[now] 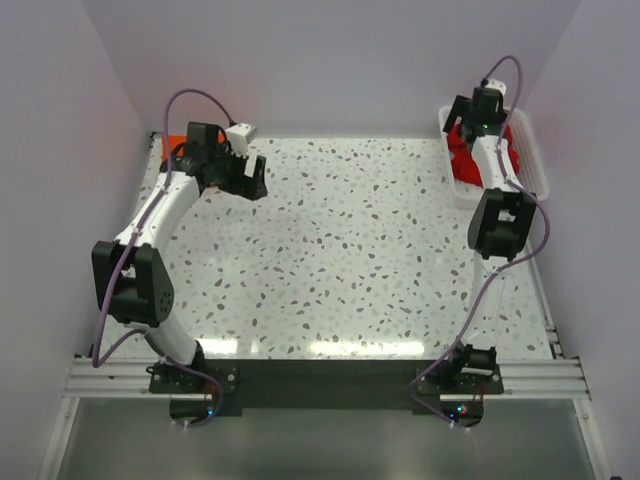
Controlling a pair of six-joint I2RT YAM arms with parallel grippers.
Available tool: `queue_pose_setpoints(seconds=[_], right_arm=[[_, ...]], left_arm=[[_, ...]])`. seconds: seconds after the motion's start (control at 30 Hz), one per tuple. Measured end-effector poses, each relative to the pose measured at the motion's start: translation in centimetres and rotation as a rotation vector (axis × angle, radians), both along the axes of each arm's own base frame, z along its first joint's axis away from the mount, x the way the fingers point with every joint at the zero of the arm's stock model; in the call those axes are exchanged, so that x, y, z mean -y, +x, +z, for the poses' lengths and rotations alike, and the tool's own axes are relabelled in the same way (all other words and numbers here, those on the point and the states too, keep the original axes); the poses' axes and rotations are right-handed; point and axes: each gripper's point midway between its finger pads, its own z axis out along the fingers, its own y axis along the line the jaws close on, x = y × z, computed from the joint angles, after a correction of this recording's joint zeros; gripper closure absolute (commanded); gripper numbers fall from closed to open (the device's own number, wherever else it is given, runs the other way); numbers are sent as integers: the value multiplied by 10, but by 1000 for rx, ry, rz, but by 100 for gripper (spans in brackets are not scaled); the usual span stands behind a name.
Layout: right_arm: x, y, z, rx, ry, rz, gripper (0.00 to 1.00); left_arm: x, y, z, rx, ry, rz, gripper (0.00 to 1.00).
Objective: Fold and stack the t-shirts
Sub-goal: Grab the tshirt from the pile
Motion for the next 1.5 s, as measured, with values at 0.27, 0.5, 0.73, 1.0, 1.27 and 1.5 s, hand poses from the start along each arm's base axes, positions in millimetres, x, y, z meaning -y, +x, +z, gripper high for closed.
queue_pose_setpoints(seconds=[0.27,0.5,0.73,1.0,1.27,1.5], right_arm=[[50,-3,-47,-61,-89,-162,2],[56,-8,-49,-79,-138,-219,1],[64,-10,-92,-173,-189,-234,2],[65,-13,-108,-220,-230,-201,23],[65,-17,-117,-211,-146,-190,100],[47,-36,-82,-161,-58,-123,100]], left_arm=[[-3,15,-18,-52,9,13,0],[-4,23,-36,-101,14,16,0],[-2,29,-37,-117,11,12,0],[-1,26,-40,-141,4,9,0],[-1,24,-40,-152,2,11,0],[-2,24,-39,-154,-5,10,0]])
